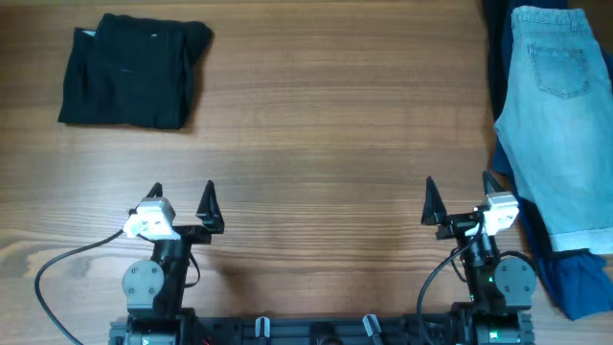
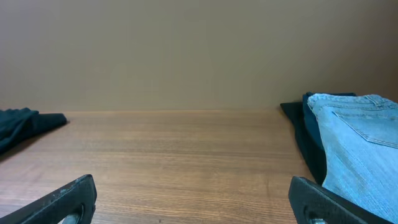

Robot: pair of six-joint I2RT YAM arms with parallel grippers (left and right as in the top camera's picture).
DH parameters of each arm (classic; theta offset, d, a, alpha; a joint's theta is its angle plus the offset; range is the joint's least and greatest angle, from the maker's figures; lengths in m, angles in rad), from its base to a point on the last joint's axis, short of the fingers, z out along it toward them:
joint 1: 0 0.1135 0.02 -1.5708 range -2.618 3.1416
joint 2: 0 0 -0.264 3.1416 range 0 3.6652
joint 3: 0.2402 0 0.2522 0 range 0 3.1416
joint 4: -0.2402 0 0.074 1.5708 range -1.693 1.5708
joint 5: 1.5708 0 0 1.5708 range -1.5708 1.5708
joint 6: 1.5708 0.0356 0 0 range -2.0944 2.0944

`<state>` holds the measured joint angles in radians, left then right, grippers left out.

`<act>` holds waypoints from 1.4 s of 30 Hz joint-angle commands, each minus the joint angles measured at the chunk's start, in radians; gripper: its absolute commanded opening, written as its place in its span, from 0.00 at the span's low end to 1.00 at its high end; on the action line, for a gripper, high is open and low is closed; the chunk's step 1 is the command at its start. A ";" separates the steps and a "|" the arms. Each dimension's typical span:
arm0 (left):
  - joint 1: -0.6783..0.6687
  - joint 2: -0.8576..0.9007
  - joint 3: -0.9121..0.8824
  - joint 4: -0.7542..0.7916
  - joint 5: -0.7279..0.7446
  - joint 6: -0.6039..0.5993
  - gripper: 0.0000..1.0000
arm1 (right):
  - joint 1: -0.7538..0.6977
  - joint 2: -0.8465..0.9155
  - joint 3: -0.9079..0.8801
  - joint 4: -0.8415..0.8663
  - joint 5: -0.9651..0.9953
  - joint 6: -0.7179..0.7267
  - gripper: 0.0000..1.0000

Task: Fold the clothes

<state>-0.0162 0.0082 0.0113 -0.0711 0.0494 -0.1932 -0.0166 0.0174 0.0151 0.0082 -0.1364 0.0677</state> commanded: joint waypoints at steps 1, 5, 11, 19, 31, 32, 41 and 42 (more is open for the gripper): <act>0.008 -0.002 -0.006 -0.004 -0.006 -0.002 1.00 | 0.003 -0.010 -0.010 0.002 0.010 0.013 1.00; 0.008 -0.002 -0.006 -0.004 -0.006 -0.002 1.00 | 0.003 -0.010 -0.010 0.002 0.010 0.013 1.00; 0.008 -0.002 -0.006 -0.004 -0.006 -0.002 1.00 | 0.003 -0.010 -0.010 0.002 0.010 0.013 1.00; 0.008 -0.002 -0.006 -0.004 -0.006 -0.002 1.00 | 0.003 -0.010 -0.010 0.002 0.010 0.014 1.00; 0.008 -0.002 -0.006 -0.004 -0.006 -0.002 1.00 | 0.003 -0.010 -0.010 0.002 0.010 0.013 1.00; 0.008 -0.002 -0.006 -0.004 -0.006 -0.002 1.00 | 0.003 -0.010 -0.010 0.002 0.010 0.014 1.00; 0.008 -0.002 -0.006 0.003 0.014 -0.003 1.00 | 0.003 -0.008 -0.010 -0.003 0.055 0.011 1.00; 0.008 -0.002 -0.006 0.004 0.034 -0.003 1.00 | 0.003 -0.006 -0.010 -0.004 0.054 0.013 1.00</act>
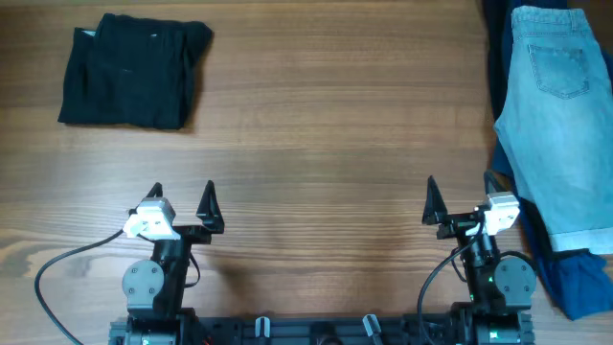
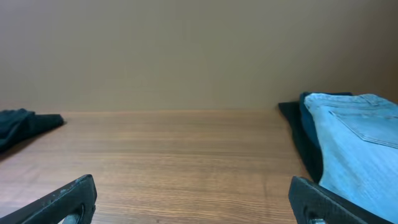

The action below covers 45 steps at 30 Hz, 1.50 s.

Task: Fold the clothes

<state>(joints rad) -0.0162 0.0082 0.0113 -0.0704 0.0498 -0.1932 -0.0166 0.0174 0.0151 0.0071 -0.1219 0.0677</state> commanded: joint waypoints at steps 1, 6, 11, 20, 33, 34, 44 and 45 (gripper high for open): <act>0.008 -0.002 -0.006 0.008 0.067 -0.002 1.00 | 0.003 0.002 -0.010 -0.004 0.032 0.017 1.00; 0.008 -0.001 0.000 0.086 0.259 -0.006 1.00 | 0.003 0.019 0.021 0.030 -0.013 0.142 1.00; 0.008 0.208 0.219 0.046 0.238 0.029 1.00 | 0.003 0.204 0.302 -0.002 -0.009 0.033 1.00; 0.007 1.053 0.941 -0.284 0.336 0.029 1.00 | 0.003 1.030 1.172 -0.412 -0.089 -0.008 1.00; 0.008 1.631 1.717 -0.951 0.385 0.163 1.00 | 0.002 1.545 1.714 -0.763 -0.129 -0.157 1.00; 0.008 1.631 1.717 -0.951 0.385 0.163 1.00 | 0.002 1.545 1.709 -0.763 -0.109 -0.148 1.00; -0.003 1.650 1.715 -0.982 0.388 0.077 1.00 | -0.353 1.786 1.705 -0.560 0.039 -0.069 0.99; -0.010 1.657 1.715 -0.982 0.387 0.077 1.00 | -0.382 1.828 1.705 -0.544 0.021 -0.071 0.99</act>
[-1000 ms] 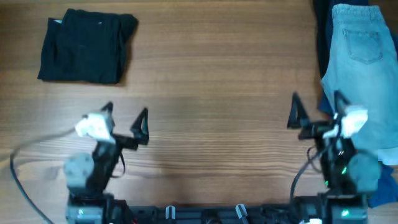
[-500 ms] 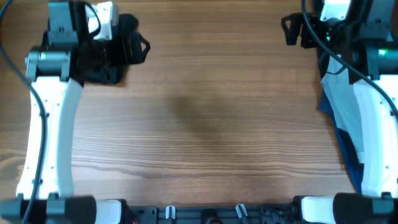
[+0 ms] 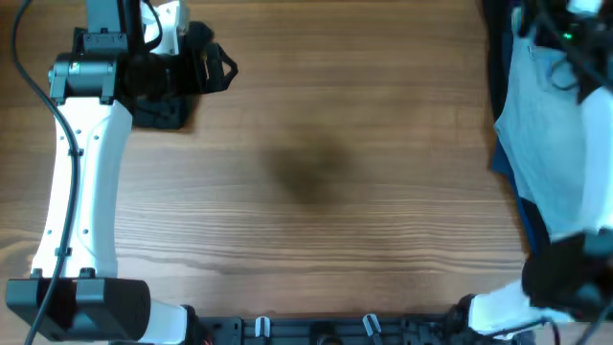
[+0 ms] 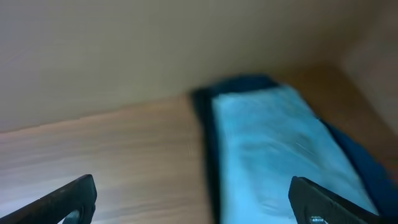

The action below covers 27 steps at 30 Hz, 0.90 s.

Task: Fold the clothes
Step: 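Reach the right gripper to the light-blue denim shorts pile at right, then grasp the denim shorts with the right gripper and drag them to center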

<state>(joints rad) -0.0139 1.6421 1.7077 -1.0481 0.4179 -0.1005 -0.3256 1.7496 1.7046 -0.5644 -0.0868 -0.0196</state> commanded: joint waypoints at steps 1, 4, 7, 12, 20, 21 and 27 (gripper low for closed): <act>-0.020 0.034 0.019 -0.003 0.019 -0.016 1.00 | -0.095 0.141 0.015 0.044 -0.048 -0.003 0.99; -0.041 0.068 0.018 -0.003 0.003 -0.016 1.00 | -0.109 0.264 0.015 0.099 -0.098 -0.042 0.96; -0.061 0.114 0.018 -0.003 -0.004 -0.016 1.00 | -0.076 0.382 0.015 0.139 -0.109 -0.059 0.94; -0.069 0.143 0.018 0.011 -0.004 -0.016 1.00 | -0.058 0.481 0.015 0.191 -0.108 -0.042 0.79; -0.069 0.143 0.018 0.046 -0.003 -0.016 1.00 | -0.052 0.442 0.018 0.179 -0.002 0.023 0.04; -0.069 0.143 0.018 0.045 -0.003 -0.016 1.00 | -0.052 0.424 0.018 0.173 -0.002 0.023 0.04; -0.069 0.143 0.019 0.050 -0.003 -0.016 1.00 | 0.016 0.191 0.018 0.060 -0.125 -0.023 0.04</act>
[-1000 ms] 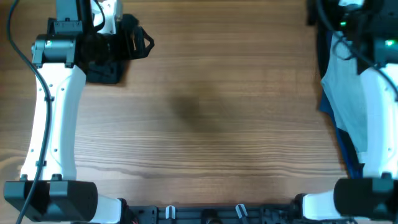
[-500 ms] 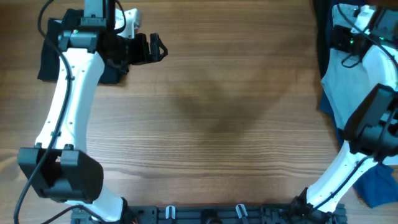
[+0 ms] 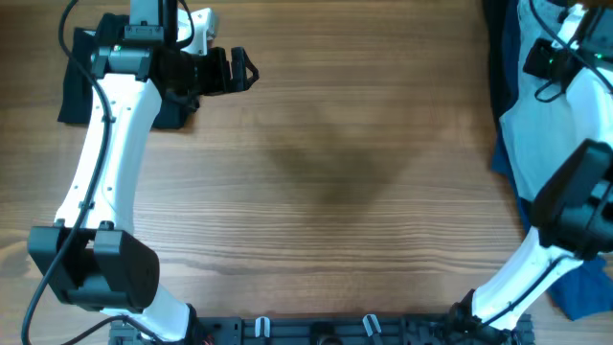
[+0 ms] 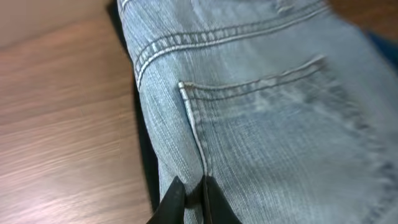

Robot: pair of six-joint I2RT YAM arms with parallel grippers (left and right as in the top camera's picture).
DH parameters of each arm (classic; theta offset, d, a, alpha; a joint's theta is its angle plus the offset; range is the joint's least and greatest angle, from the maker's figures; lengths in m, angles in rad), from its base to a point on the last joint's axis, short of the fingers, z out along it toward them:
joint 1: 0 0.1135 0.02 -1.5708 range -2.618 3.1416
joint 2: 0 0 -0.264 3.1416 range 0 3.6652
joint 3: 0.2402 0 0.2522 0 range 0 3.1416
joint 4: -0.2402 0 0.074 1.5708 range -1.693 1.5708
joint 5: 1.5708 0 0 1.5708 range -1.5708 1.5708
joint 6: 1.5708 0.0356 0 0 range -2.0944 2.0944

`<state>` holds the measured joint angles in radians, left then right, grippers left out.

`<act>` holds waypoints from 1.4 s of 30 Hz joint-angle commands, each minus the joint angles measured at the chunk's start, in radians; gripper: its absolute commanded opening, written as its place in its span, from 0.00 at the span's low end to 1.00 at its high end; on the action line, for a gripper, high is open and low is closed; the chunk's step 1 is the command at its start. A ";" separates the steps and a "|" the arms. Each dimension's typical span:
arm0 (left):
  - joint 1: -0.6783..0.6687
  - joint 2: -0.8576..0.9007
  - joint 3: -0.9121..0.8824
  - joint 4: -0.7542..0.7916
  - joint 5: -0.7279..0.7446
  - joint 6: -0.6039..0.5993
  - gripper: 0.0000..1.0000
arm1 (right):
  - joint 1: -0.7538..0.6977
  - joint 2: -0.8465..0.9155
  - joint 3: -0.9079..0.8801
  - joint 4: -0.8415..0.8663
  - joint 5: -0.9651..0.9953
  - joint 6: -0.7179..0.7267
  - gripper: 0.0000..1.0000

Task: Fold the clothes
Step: 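Grasp the denim shorts with the right gripper and drag them to center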

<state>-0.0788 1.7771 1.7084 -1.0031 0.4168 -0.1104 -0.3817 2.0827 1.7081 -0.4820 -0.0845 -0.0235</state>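
Light blue denim shorts (image 3: 541, 134) lie at the table's right edge on top of a dark blue garment (image 3: 501, 86). In the right wrist view my right gripper (image 4: 188, 185) is shut on a pinched fold of the denim shorts (image 4: 261, 112), beside the back pocket seam. A folded black garment (image 3: 75, 81) lies at the far left, partly hidden under my left arm. My left gripper (image 3: 239, 70) hangs just right of it, open, with nothing between its fingers.
The wooden table (image 3: 335, 192) stretches between the two piles. More dark blue cloth (image 3: 579, 287) hangs over the near right edge. My right arm (image 3: 575, 201) reaches up along the right side, over the shorts.
My right gripper was open above the shorts and is now down on them, shut on a fold of denim. My left gripper has shifted a little to the right of the black garment.
Both arms rested at the near edge with open grippers, the shorts and the black garment untouched. Then the left arm was out over the black garment and the right over the shorts. Now the right gripper pinches the denim.
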 commanded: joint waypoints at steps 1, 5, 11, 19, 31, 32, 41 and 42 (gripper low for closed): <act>-0.005 0.008 0.018 0.008 -0.002 -0.006 1.00 | 0.114 -0.173 0.014 -0.044 -0.159 -0.030 0.04; -0.004 -0.005 0.018 0.026 -0.002 -0.006 1.00 | 0.396 -0.240 0.014 -0.126 -0.215 -0.082 0.04; 0.040 -0.029 0.018 0.027 -0.002 -0.006 1.00 | 0.595 -0.381 0.014 -0.257 -0.423 -0.031 0.04; 0.062 -0.035 0.018 0.047 -0.003 -0.006 1.00 | 0.770 -0.395 0.014 -0.477 -0.545 -0.139 0.04; 0.155 -0.087 0.018 0.018 0.009 -0.009 1.00 | 0.861 -0.194 0.001 -0.095 -0.061 -0.108 0.81; 0.155 -0.087 0.018 0.011 0.009 -0.009 1.00 | 0.856 -0.185 0.001 -0.084 -0.061 -0.104 0.92; 0.147 -0.086 0.018 0.094 -0.009 0.018 1.00 | 0.597 -0.348 0.034 -0.524 -0.088 0.232 0.99; 0.139 -0.085 0.018 0.104 -0.009 0.045 1.00 | 0.552 -0.343 0.018 -0.593 -0.088 0.240 0.99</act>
<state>0.0742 1.7126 1.7084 -0.9245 0.4129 -0.1097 0.2649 1.7538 1.7309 -0.9768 -0.1764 0.1226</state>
